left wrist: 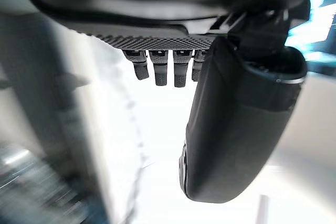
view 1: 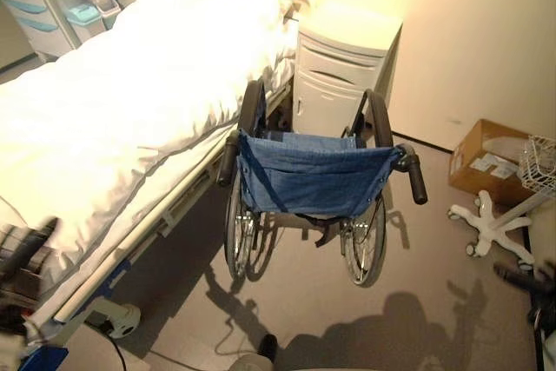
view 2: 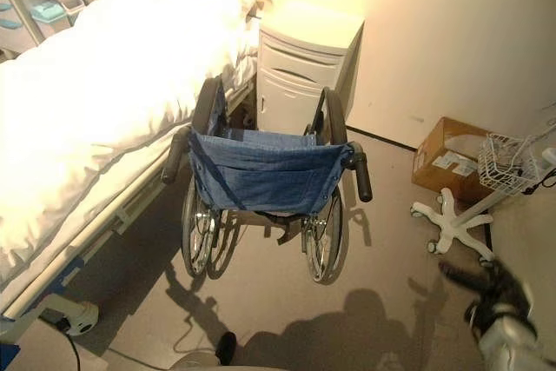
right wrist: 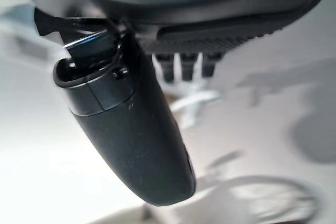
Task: Push the wheelchair next to the bed
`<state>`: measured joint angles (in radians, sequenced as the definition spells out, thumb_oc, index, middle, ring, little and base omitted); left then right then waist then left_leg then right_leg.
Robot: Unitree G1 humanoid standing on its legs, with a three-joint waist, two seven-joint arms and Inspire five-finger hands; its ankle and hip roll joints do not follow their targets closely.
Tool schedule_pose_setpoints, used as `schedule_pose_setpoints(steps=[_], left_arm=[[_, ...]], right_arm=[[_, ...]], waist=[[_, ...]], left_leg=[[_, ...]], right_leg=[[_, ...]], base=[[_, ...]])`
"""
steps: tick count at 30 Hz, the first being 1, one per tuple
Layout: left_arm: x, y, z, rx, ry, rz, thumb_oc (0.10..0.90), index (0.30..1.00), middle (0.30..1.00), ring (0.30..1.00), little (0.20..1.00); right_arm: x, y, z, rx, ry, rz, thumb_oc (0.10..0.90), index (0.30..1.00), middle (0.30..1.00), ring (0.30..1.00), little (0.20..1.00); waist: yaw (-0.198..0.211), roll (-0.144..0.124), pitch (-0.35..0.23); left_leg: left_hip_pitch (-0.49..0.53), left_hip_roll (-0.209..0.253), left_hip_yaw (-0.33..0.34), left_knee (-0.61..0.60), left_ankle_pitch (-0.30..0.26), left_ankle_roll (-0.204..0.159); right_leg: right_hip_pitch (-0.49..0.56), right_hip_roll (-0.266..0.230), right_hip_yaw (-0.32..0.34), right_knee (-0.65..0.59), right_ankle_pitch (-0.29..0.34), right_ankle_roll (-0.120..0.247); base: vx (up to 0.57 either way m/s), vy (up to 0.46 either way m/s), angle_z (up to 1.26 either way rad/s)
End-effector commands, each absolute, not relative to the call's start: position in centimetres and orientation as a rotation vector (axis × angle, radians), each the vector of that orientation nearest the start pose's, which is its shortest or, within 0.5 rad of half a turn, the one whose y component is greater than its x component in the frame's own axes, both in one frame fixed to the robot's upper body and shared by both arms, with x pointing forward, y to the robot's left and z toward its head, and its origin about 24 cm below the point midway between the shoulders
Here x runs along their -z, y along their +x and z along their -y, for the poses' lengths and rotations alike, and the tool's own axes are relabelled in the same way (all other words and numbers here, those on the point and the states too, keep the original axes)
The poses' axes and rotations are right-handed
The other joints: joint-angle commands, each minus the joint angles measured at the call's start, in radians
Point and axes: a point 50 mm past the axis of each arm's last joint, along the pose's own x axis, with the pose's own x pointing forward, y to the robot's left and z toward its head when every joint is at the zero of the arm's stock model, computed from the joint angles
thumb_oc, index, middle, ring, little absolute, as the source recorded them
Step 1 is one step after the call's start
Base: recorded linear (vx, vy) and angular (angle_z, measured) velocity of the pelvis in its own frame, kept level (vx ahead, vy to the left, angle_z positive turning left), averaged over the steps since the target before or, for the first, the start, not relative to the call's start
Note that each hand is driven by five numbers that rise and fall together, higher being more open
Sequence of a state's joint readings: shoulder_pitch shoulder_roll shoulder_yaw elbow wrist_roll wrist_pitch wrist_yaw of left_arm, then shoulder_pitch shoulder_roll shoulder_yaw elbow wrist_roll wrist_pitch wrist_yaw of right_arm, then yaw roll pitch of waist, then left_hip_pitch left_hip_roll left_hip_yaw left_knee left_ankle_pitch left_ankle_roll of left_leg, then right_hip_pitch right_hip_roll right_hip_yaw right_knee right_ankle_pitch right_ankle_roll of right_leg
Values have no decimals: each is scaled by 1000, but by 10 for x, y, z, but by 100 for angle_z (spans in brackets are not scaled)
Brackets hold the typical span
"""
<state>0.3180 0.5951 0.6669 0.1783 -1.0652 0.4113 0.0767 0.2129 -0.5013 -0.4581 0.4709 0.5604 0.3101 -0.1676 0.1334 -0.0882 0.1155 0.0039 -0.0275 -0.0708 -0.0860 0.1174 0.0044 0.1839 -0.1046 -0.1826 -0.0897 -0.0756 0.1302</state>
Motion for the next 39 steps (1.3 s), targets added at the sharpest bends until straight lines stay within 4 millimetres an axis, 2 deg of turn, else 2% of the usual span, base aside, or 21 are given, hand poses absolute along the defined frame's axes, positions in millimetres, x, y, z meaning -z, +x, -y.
schedule_pose_setpoints(steps=[1, 2, 3, 4, 5, 7, 8, 9, 10, 11, 12, 14, 15, 18, 19, 21, 22, 25, 28, 33, 39], left_arm=[[-45, 152, -386, -539, -579, -264, 800, 900, 900, 900, 900], [-39, 153, -382, -528, -582, -294, 800, 900, 900, 900, 900], [-17, 159, -367, -487, -612, -385, 800, 900, 900, 900, 900], [-11, 162, -362, -469, -624, -419, 800, 900, 900, 900, 900], [5, 165, -348, -433, -634, -504, 800, 900, 900, 900, 900], [25, 166, -334, -395, -619, -582, 800, 900, 900, 900, 900], [42, 167, -314, -354, -633, -677, 800, 900, 900, 900, 900], [45, 167, -309, -348, -639, -695, 800, 900, 900, 900, 900], [60, 163, -295, -336, -648, -762, 800, 900, 900, 900, 900], [60, 163, -295, -336, -648, -762, 800, 900, 900, 900, 900], [90, 153, -271, -350, -649, -875, 800, 900, 900, 900, 900], [108, 141, -259, -347, -630, -952, 800, 900, 900, 900, 900], [127, 123, -250, -328, -525, -1026, 800, 900, 900, 900, 900], [151, 95, -240, -337, -416, -1116, 800, 900, 900, 900, 900], [154, 90, -238, -359, -426, -1138, 800, 900, 900, 900, 900], [166, 68, -230, -441, -455, -1227, 800, 900, 900, 900, 900], [168, 63, -230, -463, -407, -1255, 800, 900, 900, 900, 900], [171, 60, -223, -444, -312, -1299, 800, 900, 900, 900, 900], [173, 56, -215, -462, -386, -1338, 800, 900, 900, 900, 900], [174, 40, -219, -431, -296, -1455, 800, 900, 900, 900, 900], [175, 40, -216, -376, -231, -1491, 800, 900, 900, 900, 900]], right_arm=[[41, 134, 374, 830, 220, -636, 800, 900, 900, 900, 900], [49, 130, 370, 846, 244, -663, 800, 900, 900, 900, 900], [76, 116, 355, 896, 349, -752, 800, 900, 900, 900, 900], [81, 114, 350, 899, 385, -774, 800, 900, 900, 900, 900], [98, 105, 337, 905, 458, -832, 800, 900, 900, 900, 900], [115, 91, 323, 916, 507, -908, 800, 900, 900, 900, 900], [128, 83, 308, 889, 521, -981, 800, 900, 900, 900, 900], [130, 81, 305, 883, 526, -993, 800, 900, 900, 900, 900], [138, 73, 295, 867, 551, -1046, 800, 900, 900, 900, 900], [138, 73, 296, 868, 551, -1046, 800, 900, 900, 900, 900], [148, 65, 282, 828, 547, -1115, 800, 900, 900, 900, 900], [152, 62, 275, 795, 524, -1155, 800, 900, 900, 900, 900], [156, 58, 266, 734, 478, -1206, 800, 900, 900, 900, 900], [163, 58, 251, 616, 404, -1270, 800, 900, 900, 900, 900], [164, 57, 248, 584, 392, -1288, 800, 900, 900, 900, 900], [168, 51, 238, 491, 293, -1348, 800, 900, 900, 900, 900], [169, 52, 235, 450, 237, -1337, 800, 900, 900, 900, 900], [170, 59, 222, 327, 67, -1315, 800, 900, 900, 900, 900], [173, 56, 214, 244, 72, -1368, 800, 900, 900, 900, 900], [176, 33, 210, 234, 228, -1516, 800, 900, 900, 900, 900], [176, 28, 206, 195, 257, -1559, 800, 900, 900, 900, 900]], waist=[[-19, 57, -42], [-19, 58, -43], [-20, 62, -46], [-20, 64, -47], [-22, 68, -48], [-25, 73, -50], [-29, 79, -52], [-29, 81, -52], [-31, 85, -54], [-30, 85, -54], [-35, 91, -58], [-39, 91, -60], [-45, 90, -65], [-60, 89, -77], [-64, 89, -80], [-83, 88, -94], [-89, 88, -97], [-110, 86, -106], [-117, 87, -106], [-119, 86, -111], [-122, 89, -122]], left_leg=[[39, 20, -7, 4, -53, -35], [39, 19, -8, 4, -54, -35], [37, 19, -10, 4, -54, -36], [37, 19, -10, 4, -55, -36], [38, 19, -11, 4, -56, -34], [40, 19, -10, 3, -58, -31], [41, 18, -8, 2, -60, -28], [41, 18, -8, 2, -60, -27], [40, 18, -6, 2, -60, -25], [40, 18, -6, 2, -61, -25], [43, 17, -4, -1, -62, -21], [42, 16, -4, -1, -64, -19], [40, 15, -1, -1, -66, -17], [33, 16, 5, -1, -67, -16], [32, 17, 7, -1, -67, -16], [30, 20, 24, -1, -73, -15], [30, 20, 28, -1, -75, -14], [29, 21, 41, -1, -79, -9], [32, 19, 46, -1, -84, -5], [42, 19, 51, -1, -94, -4], [45, 22, 58, -1, -97, -7]], right_leg=[[-66, 50, -55, 17, 83, -58], [-66, 49, -56, 17, 83, -58], [-68, 48, -60, 17, 87, -56], [-68, 48, -61, 18, 87, -55], [-69, 48, -62, 19, 87, -57], [-71, 50, -60, 20, 89, -57], [-75, 50, -57, 22, 91, -58], [-75, 50, -56, 22, 92, -58], [-77, 51, -53, 20, 94, -59], [-77, 51, -53, 20, 94, -59], [-79, 51, -49, 17, 99, -60], [-80, 51, -47, 15, 101, -59], [-82, 50, -46, 12, 105, -58], [-91, 51, -34, 8, 111, -59], [-93, 51, -30, 8, 111, -60], [-101, 53, -13, 13, 108, -64], [-105, 54, -6, 17, 106, -66], [-119, 59, 18, 31, 101, -72], [-121, 60, 29, 36, 97, -75], [-114, 62, 34, 34, 95, -78], [-112, 63, 38, 31, 95, -79]], base=[[0, 0, 0], [-18, -16, -7], [-9, -16, -5], [0, 0, 0], [3, -9, 10], [1, -9, 8], [0, 0, 0], [0, 0, 0], [-7, -3, 5], [0, 0, 0], [0, 0, 0], [-5, -5, -3], [0, 0, 0], [-9, 9, -8], [-3, 35, -5], [-3, 51, -7], [-9, 57, -18], [-16, 34, -13], [-33, 17, -19], [-14, -1, -7], [0, -3, -4]])
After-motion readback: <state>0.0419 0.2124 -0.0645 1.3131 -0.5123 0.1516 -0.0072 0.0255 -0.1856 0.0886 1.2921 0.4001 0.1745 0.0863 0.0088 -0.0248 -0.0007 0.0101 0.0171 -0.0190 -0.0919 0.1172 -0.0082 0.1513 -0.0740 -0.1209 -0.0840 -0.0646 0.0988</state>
